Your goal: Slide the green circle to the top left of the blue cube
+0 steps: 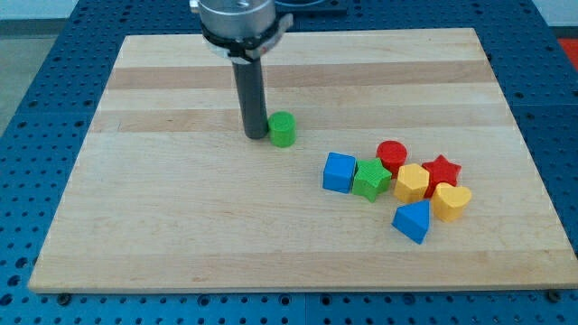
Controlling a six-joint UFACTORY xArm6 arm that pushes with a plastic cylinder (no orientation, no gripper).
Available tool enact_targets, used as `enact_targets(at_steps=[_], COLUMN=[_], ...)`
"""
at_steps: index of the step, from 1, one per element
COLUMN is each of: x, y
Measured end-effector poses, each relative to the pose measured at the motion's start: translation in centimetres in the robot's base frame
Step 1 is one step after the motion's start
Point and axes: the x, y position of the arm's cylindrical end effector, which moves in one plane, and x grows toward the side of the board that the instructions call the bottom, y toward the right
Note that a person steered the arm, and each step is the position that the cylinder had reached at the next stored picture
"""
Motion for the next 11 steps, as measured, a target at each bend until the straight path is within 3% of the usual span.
enact_targets(at_steps=[2,3,4,5,6,8,11], x=[-0.8,-5.4,-5.9,-2.5,-1.9,-4.9,-2.7], y=[3.9,2.4,5.4,3.8,4.1,9.2,12.0])
